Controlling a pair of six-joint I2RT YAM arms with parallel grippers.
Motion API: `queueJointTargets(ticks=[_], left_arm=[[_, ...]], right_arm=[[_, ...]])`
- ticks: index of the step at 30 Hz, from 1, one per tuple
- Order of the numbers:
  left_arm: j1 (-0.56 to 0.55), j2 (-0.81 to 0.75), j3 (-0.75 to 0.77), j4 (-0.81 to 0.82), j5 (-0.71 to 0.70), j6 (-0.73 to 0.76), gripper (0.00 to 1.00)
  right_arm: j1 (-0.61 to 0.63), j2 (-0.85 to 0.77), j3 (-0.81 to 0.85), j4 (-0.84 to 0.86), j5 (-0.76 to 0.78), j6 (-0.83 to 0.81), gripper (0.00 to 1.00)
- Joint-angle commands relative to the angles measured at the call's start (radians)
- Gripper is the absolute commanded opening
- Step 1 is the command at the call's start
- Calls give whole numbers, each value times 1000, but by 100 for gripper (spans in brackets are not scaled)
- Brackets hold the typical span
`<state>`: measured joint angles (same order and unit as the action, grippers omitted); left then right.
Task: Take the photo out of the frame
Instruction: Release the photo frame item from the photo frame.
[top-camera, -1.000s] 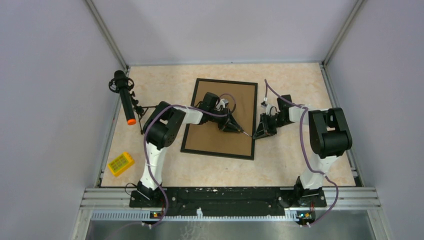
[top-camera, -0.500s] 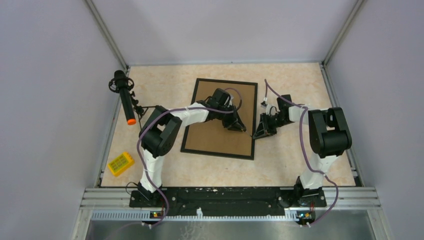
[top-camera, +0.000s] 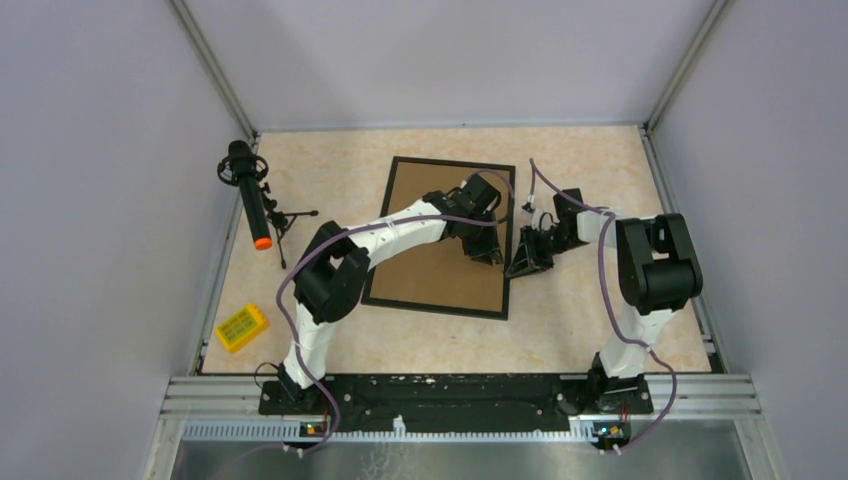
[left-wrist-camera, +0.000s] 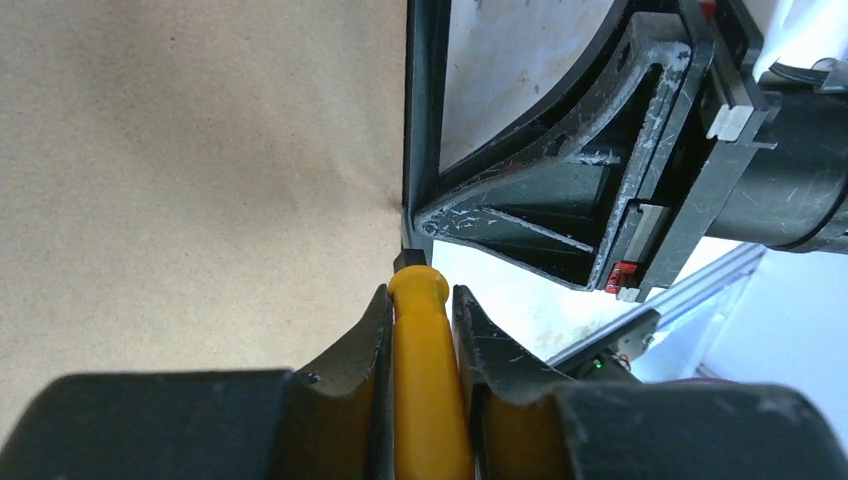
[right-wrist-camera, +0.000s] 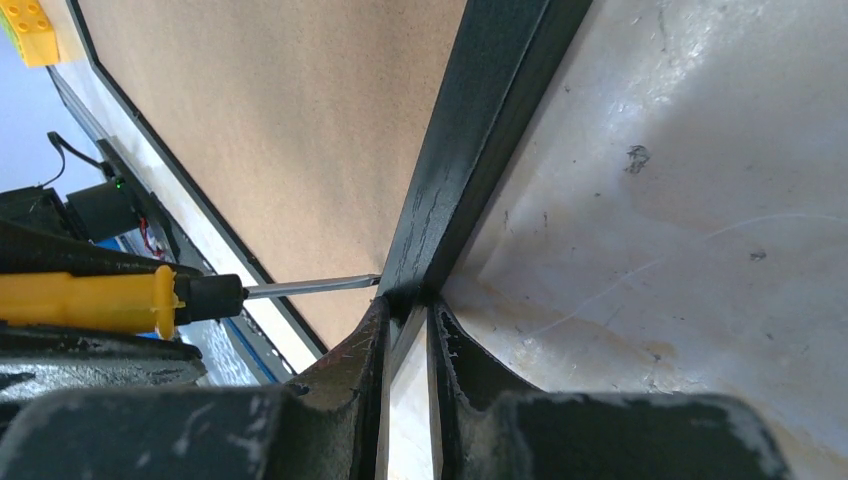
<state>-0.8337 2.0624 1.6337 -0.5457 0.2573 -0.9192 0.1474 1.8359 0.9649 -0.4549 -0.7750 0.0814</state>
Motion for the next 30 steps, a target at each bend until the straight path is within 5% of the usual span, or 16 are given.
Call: queueJointTargets(ticks=[1, 14, 21, 26, 30], left_arm=[[-193, 67, 69, 206, 248, -91, 0], [-263, 176, 269, 101, 78, -55, 0], [-124, 90, 192, 131, 75, 31, 0], [-20, 17, 155, 123, 127, 109, 0], [33, -12, 155, 72, 115, 160, 0]], right_arm=[[83, 90, -12, 167, 122, -22, 0], [67, 80, -4, 157, 141, -15, 0], [16, -25, 3, 113, 148, -51, 1], [0, -150, 24, 24, 146, -113, 18], [0, -238, 63, -40, 191, -145, 46]])
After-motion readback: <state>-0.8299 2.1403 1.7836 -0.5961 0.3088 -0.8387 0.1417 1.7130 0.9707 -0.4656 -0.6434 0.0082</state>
